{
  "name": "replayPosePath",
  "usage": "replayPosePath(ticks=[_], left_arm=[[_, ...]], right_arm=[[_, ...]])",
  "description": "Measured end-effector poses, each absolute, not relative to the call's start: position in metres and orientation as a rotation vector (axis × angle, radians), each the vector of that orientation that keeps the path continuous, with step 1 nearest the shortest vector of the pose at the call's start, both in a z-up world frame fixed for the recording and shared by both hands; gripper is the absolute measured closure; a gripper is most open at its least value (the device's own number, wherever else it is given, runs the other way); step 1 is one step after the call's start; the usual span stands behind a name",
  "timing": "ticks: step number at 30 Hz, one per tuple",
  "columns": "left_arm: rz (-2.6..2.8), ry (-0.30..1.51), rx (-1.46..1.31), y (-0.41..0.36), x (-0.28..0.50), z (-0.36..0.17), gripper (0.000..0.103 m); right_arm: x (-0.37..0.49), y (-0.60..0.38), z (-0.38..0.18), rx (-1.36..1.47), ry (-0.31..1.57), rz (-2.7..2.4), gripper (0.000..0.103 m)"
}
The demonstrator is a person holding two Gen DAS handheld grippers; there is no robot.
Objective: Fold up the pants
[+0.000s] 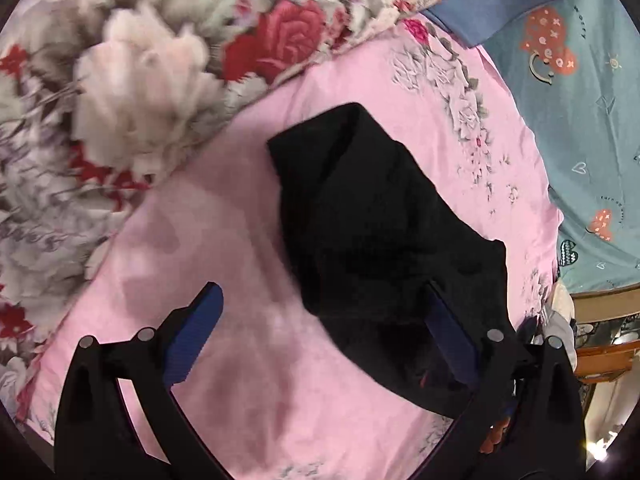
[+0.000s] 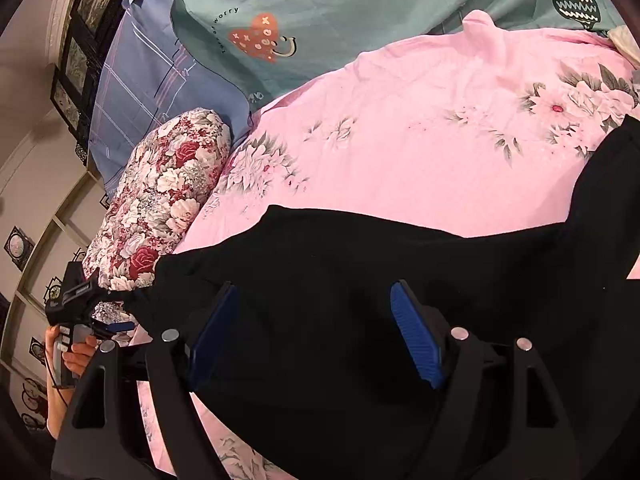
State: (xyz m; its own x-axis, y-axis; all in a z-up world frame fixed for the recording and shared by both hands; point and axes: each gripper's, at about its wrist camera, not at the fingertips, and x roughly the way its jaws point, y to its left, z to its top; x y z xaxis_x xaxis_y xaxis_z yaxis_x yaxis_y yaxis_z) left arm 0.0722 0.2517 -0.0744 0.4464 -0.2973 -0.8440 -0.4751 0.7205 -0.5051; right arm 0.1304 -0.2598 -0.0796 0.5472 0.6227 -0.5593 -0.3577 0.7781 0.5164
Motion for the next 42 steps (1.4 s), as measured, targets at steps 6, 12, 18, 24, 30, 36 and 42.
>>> replayPosePath(ticks=[6,12,18,24,30,36,42], left_arm=[[0.057,1.177,-0.768,0.230,0.077,-0.064,0.014],[0.052,1.176,-0.784,0.233,0.077,-0.064,0.014],[0.054,1.171,-0.831,0.238,0.091,-0.081,0.055],[0.054,1.111,-0.741,0.233,0.096,-0.066,0.083],[-0.079,0.862,-0.398,0.200,0.084,0.017,0.086],[0.088,0.914,-0.247,0.221,0.110,-0.029,0.086],[0.282,1.036,-0.264,0.261,0.113,-0.088,0.082]], right_arm=[[0.129,-0.254,-0.082,0.317,0.811,0.602,0.024],[0.124,-0.250,-0.077,0.283,0.781,0.599,0.024],[0.119,-0.257,-0.070,0.265,0.730,0.554,0.024],[0.122,-0.276,-0.068,0.294,0.710,0.496,0.024],[0.124,-0.294,-0.067,0.338,0.689,0.460,0.024],[0.127,-0.293,-0.070,0.331,0.703,0.445,0.024],[0.129,-0.292,-0.072,0.313,0.710,0.448,0.024]])
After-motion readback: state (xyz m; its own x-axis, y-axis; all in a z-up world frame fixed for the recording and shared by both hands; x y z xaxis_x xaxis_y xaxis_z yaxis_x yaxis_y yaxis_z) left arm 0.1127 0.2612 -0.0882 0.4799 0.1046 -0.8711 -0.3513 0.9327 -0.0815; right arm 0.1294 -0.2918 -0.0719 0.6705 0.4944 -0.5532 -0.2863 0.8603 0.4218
